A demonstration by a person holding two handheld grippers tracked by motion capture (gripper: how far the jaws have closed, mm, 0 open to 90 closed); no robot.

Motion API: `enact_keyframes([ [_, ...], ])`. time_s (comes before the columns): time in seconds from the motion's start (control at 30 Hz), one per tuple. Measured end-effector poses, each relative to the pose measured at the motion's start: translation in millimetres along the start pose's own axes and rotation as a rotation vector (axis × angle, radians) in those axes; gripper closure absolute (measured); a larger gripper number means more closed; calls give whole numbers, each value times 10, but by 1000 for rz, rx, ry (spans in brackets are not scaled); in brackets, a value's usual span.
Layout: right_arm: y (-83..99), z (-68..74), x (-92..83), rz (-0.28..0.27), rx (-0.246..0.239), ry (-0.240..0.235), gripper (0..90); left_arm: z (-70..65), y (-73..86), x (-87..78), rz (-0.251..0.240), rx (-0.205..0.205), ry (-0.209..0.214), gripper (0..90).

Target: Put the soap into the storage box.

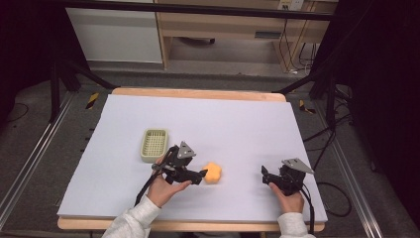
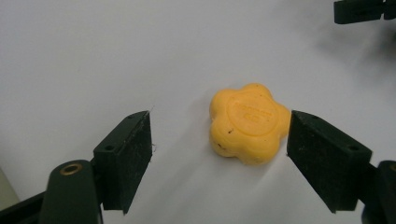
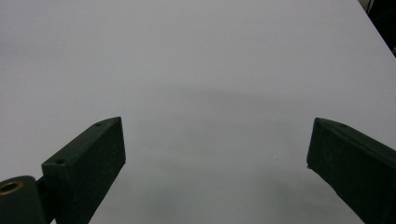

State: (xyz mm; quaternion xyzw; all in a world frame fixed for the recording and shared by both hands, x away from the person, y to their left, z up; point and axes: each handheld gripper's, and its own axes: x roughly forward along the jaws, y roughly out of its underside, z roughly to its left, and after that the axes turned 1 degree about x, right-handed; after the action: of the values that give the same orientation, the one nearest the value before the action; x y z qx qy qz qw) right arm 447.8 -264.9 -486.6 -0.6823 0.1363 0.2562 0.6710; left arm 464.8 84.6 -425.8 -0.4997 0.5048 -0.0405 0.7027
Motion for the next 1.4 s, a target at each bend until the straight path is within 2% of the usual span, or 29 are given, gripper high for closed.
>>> enact_keyframes([
  [0.27,0,1,1,-1,-1,-1,49,-81,-15,108,33,27,15,212],
  [0.4,0,2,0,-1,-2,0,49,-85,-26,143,41,27,21,208],
  [0.53,0,1,1,-1,-1,-1,49,-115,-30,216,66,49,23,195],
  [0.73,0,3,0,0,-2,0,49,-147,-57,254,69,55,27,188],
  [0.9,0,3,1,0,-2,-1,49,-168,-57,312,92,69,26,181],
  [1.07,-1,3,1,3,-3,-1,49,-172,-69,347,99,59,36,173],
  [1.4,-1,2,3,4,-4,-2,49,-216,-93,448,122,75,40,168],
])
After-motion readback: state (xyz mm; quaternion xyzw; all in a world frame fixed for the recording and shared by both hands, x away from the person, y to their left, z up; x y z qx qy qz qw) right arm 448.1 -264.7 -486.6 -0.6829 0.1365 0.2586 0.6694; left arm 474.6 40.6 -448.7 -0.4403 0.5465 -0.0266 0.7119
